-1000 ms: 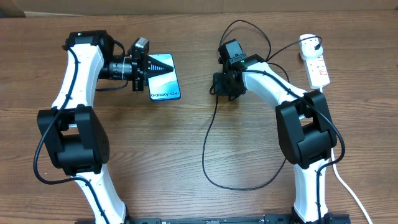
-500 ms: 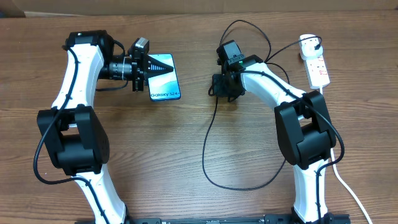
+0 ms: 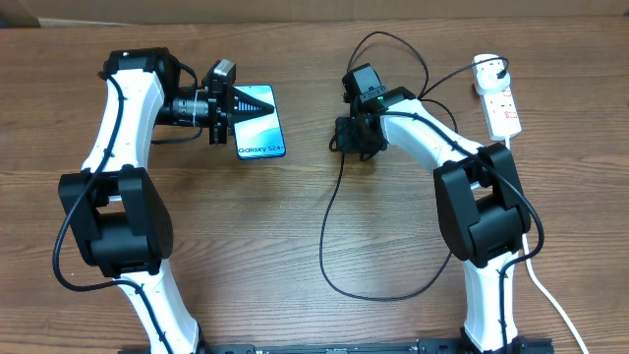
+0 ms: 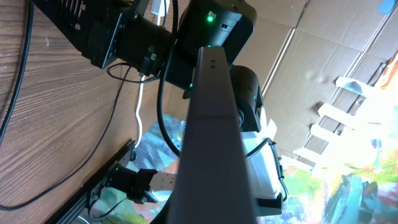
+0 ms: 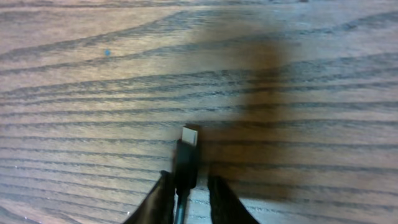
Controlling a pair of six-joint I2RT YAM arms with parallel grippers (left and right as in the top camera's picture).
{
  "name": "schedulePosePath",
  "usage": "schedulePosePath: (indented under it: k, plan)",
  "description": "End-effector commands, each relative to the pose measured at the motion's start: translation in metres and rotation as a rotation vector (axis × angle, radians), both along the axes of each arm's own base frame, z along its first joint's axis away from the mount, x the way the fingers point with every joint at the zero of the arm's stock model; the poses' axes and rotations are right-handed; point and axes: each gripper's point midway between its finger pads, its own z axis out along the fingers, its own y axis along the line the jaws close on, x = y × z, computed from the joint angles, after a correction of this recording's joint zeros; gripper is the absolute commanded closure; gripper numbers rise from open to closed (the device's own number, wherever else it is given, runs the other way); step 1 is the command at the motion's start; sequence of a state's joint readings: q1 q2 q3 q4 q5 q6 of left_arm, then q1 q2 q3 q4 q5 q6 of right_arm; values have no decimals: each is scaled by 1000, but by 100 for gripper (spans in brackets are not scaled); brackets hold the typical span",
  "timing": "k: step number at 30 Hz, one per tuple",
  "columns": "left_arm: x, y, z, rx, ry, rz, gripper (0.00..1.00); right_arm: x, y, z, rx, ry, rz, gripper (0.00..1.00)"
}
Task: Plug charger to phone and switch on socket
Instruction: 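Close the right gripper on the USB-C connector and hold it, then lift the connector with the right gripper toward the phone's bottom port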
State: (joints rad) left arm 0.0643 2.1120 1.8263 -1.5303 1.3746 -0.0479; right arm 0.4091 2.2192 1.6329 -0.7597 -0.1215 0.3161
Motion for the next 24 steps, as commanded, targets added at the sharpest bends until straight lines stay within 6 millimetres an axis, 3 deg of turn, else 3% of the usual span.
schedulePosePath:
  k: [1, 3, 7, 10, 19, 24]
  plan:
    - [-3, -4, 22, -23, -78, -5, 96, -13, 3, -31, -18, 73, 11, 89]
    - [-3, -4, 22, -24, -78, -5, 96, -14, 5, -30, -4, 77, 14, 96]
    - [-3, -4, 22, -24, -78, -5, 96, -15, 11, -24, 58, 95, 21, 96]
    - [-3, -4, 22, -24, -78, -5, 96, -16, 20, -8, 168, 111, 43, 96]
    - [-3, -4, 22, -23, -78, -5, 96, -18, 32, 99, 581, 33, 236, 96]
    - [-2, -4, 22, -23, -88, -6, 96, -29, 30, 125, 663, 33, 280, 96]
